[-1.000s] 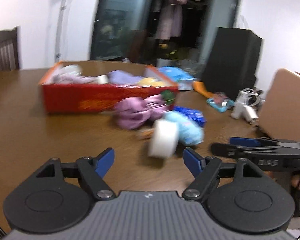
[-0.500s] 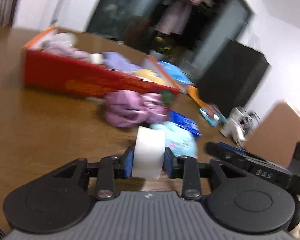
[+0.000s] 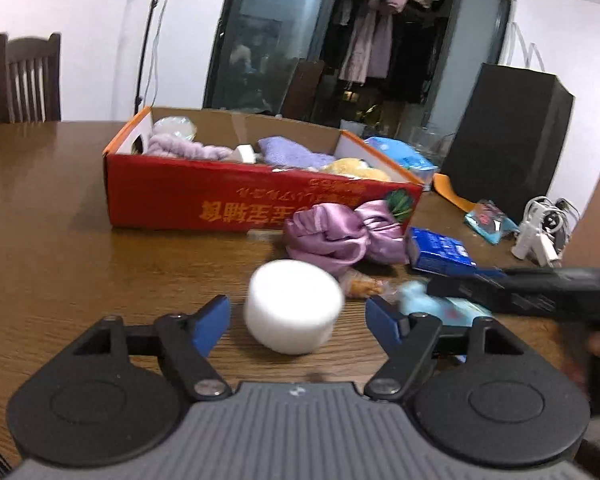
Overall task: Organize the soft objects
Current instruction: 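Grasp the small wrapped snack with the right gripper while the left gripper holds the white cylinder, then carry the cylinder and snack over the box and open both grippers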
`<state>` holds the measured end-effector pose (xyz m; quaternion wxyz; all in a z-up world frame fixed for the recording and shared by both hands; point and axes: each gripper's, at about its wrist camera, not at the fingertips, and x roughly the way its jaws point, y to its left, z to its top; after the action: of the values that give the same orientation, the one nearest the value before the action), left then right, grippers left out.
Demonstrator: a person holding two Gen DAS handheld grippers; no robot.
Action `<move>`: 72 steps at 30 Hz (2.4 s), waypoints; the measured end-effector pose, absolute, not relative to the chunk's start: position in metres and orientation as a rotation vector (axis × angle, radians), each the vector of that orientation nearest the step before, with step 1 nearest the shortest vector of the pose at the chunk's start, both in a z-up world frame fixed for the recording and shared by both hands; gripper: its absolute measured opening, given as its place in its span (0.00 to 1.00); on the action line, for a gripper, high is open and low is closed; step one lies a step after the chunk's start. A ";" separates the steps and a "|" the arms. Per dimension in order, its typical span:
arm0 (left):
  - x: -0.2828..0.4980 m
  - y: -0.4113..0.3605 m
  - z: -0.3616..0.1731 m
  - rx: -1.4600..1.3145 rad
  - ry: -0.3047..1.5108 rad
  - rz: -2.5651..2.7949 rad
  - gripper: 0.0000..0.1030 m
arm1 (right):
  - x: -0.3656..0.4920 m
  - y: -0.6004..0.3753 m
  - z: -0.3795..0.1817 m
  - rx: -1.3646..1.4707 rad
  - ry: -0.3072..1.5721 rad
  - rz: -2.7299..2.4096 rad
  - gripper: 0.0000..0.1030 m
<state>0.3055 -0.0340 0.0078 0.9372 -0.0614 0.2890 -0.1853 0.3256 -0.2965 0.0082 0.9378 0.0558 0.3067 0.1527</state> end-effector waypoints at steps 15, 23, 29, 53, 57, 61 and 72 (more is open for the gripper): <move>0.320 -0.038 -0.003 -0.055 0.620 -0.392 0.52 | 0.363 -0.232 0.005 -0.193 0.641 0.505 0.40; 0.303 -0.012 0.000 -0.124 0.645 -0.304 0.51 | 0.341 -0.231 0.001 -0.099 0.684 0.519 0.13; 0.279 -0.016 0.011 -0.112 0.621 -0.314 0.51 | 0.295 -0.236 0.012 -0.010 0.631 0.547 0.13; 0.605 -0.033 0.077 -0.172 0.718 -0.293 0.53 | 0.614 -0.248 0.080 0.350 0.746 0.407 0.13; 0.625 -0.030 0.059 -0.163 0.761 -0.220 0.68 | 0.656 -0.232 0.056 0.348 0.813 0.389 0.16; 0.627 -0.015 0.060 -0.194 0.748 -0.249 0.79 | 0.666 -0.229 0.041 0.379 0.831 0.392 0.38; 0.588 0.001 0.108 -0.145 0.658 -0.211 0.79 | 0.630 -0.256 0.090 0.284 0.716 0.355 0.42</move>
<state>0.5882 0.0006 0.1083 0.9384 -0.0709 0.3221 -0.1033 0.6297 -0.2560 0.0900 0.9115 0.1376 0.3473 0.1722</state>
